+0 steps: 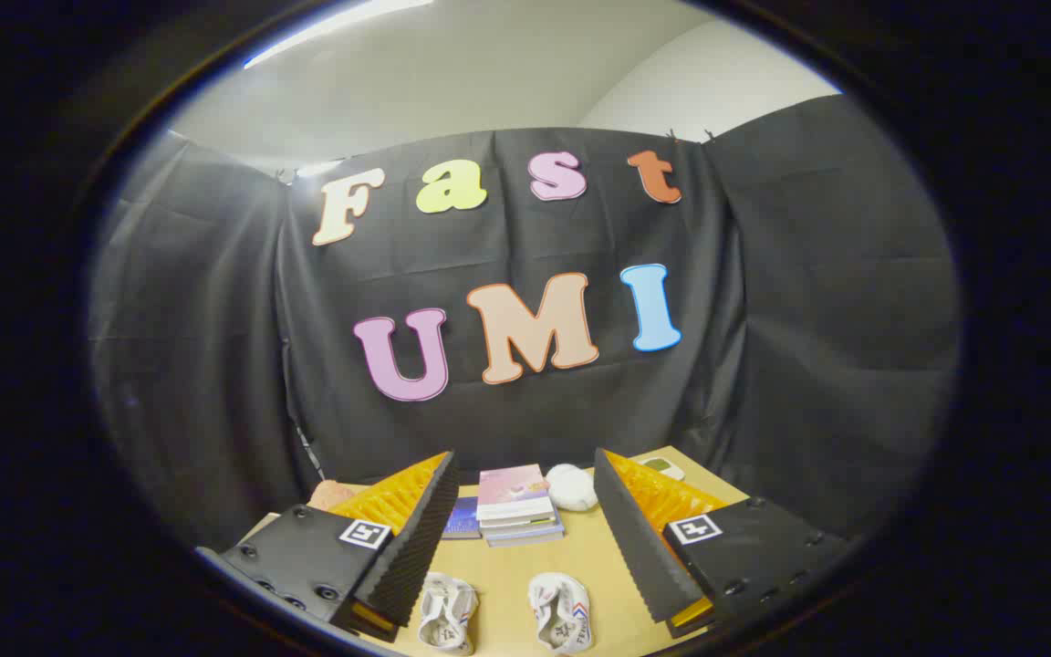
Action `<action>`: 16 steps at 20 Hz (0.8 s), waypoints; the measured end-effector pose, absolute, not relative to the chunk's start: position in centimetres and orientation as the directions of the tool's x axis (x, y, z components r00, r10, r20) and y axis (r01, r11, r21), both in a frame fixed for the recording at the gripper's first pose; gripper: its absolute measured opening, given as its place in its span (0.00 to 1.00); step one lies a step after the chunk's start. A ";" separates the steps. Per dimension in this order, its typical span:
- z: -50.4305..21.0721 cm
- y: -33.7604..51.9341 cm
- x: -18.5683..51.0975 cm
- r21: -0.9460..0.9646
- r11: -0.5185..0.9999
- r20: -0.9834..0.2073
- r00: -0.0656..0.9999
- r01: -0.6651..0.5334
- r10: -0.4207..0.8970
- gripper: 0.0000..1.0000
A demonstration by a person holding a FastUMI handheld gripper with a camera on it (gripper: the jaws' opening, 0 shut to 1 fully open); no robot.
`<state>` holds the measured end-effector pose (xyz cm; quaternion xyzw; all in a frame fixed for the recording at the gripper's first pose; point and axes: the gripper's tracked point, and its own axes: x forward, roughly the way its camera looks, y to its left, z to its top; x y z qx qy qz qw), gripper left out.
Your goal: Open the storage box then place both shoes into the box .Put the left shoe in first, then the right shoe, with the right side of both shoes facing outward in a uniform manner.
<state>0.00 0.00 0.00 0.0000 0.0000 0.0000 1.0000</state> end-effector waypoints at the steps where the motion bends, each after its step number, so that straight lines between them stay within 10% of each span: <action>1: 0.0 -0.2 0.0 -0.005 1.000 -0.001 1.000 0.000 0.000 0.95; 16: -0.7 -1.4 0.4 -0.002 1.000 -0.038 0.999 -0.012 0.012 0.95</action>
